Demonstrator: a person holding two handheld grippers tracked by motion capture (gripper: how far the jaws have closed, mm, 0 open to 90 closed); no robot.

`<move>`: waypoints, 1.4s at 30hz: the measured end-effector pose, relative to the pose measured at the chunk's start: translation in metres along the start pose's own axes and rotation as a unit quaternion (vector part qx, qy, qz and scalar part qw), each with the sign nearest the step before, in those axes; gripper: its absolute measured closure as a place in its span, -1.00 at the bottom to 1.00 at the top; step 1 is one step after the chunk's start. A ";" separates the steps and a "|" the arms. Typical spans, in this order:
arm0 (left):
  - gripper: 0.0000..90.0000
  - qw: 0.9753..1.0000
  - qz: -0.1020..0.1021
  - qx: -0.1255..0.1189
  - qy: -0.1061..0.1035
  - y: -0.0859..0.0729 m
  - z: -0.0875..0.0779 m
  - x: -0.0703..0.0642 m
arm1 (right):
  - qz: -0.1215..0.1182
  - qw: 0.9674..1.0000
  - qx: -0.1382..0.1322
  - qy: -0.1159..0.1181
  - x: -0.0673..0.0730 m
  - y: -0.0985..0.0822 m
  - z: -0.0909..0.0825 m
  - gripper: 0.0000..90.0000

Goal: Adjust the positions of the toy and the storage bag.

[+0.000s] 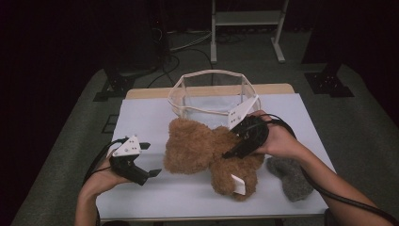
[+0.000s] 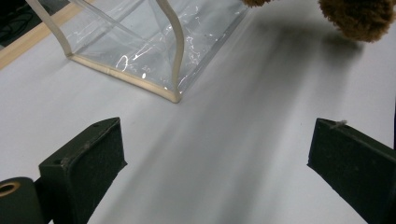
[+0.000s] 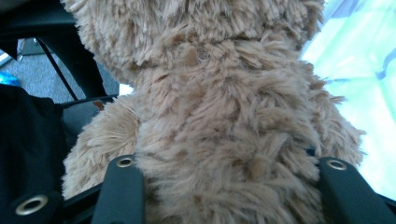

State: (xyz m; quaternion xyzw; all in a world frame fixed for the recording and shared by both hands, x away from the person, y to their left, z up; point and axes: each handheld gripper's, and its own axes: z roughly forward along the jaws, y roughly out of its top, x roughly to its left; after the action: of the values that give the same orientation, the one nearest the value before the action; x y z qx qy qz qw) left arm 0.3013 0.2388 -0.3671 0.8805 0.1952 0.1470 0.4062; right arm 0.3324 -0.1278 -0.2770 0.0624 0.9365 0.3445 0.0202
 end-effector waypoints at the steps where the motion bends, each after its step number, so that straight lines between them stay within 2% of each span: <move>1: -0.93 1.000 0.003 0.002 0.001 0.000 0.000 0.001 | -0.001 1.000 -0.004 -0.001 0.000 0.001 -0.002 0.07; 11: -0.93 1.000 0.003 0.001 0.002 0.000 -0.002 0.001 | -0.017 0.999 -0.027 -0.011 0.004 0.026 -0.037 0.07; 17: -0.93 1.000 0.001 -0.002 0.002 -0.001 -0.003 0.001 | -0.027 0.999 -0.038 -0.020 0.005 0.049 -0.064 0.07; 24: -0.93 1.000 0.003 0.000 0.001 -0.001 -0.003 0.002 | -0.037 0.998 -0.039 -0.030 0.003 0.079 -0.086 0.07; 36: -0.93 1.000 0.000 -0.003 0.000 -0.002 -0.004 0.003 | -0.047 0.997 -0.034 -0.046 -0.007 0.120 -0.109 0.07; 42: -0.93 1.000 -0.003 -0.003 -0.002 -0.003 -0.004 0.003 | -0.044 0.997 -0.035 -0.048 -0.020 0.134 -0.116 0.07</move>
State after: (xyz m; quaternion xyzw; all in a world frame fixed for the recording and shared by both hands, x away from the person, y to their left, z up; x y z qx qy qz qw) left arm 0.3018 0.2450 -0.3666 0.8792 0.1966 0.1444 0.4094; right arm 0.3564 -0.1040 -0.1019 0.0368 0.9238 0.3721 0.0828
